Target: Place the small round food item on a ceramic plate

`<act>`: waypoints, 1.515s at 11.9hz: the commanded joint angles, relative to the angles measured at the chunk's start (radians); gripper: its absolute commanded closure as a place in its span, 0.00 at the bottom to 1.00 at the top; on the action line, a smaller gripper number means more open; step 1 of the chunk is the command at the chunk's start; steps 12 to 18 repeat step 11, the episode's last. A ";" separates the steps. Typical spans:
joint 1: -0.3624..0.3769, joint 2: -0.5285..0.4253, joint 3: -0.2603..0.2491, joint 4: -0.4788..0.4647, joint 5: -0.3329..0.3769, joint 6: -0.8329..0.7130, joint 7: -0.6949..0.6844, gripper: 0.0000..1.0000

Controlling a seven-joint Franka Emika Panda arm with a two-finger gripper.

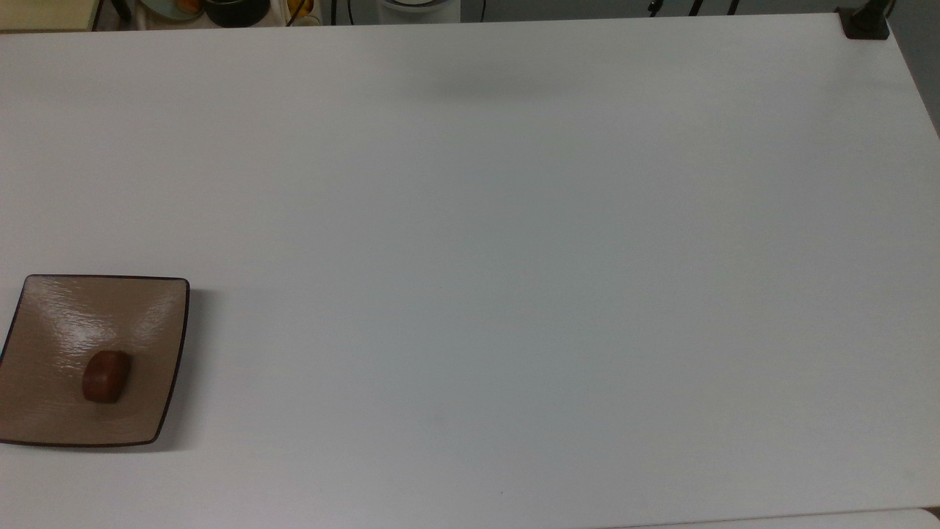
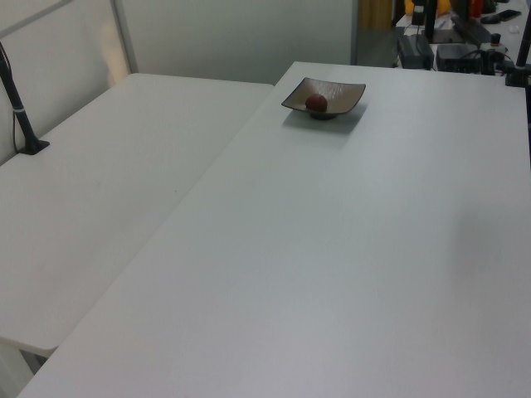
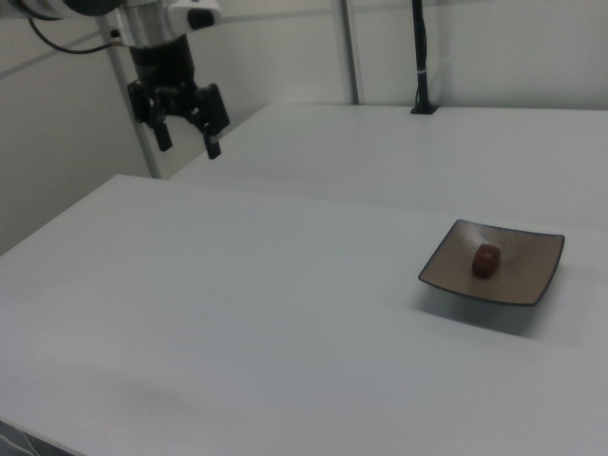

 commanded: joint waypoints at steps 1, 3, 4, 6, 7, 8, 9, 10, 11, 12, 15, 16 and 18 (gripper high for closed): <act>0.053 -0.051 -0.011 -0.141 0.046 0.041 0.036 0.00; 0.056 -0.042 -0.011 -0.174 0.061 0.165 0.021 0.00; 0.053 -0.034 -0.011 -0.177 0.061 0.205 0.012 0.00; 0.042 -0.017 -0.012 -0.171 0.061 0.230 -0.017 0.00; 0.044 -0.017 -0.017 -0.169 0.063 0.232 -0.019 0.00; 0.047 -0.019 -0.018 -0.169 0.060 0.232 -0.019 0.00; 0.047 -0.019 -0.018 -0.169 0.060 0.232 -0.019 0.00; 0.049 -0.019 -0.018 -0.168 0.058 0.232 -0.019 0.00; 0.049 -0.019 -0.018 -0.169 0.058 0.232 -0.019 0.00; 0.049 -0.019 -0.018 -0.169 0.058 0.232 -0.019 0.00; 0.049 -0.019 -0.018 -0.169 0.058 0.232 -0.019 0.00; 0.049 -0.019 -0.018 -0.169 0.058 0.232 -0.019 0.00; 0.049 -0.019 -0.018 -0.169 0.058 0.232 -0.019 0.00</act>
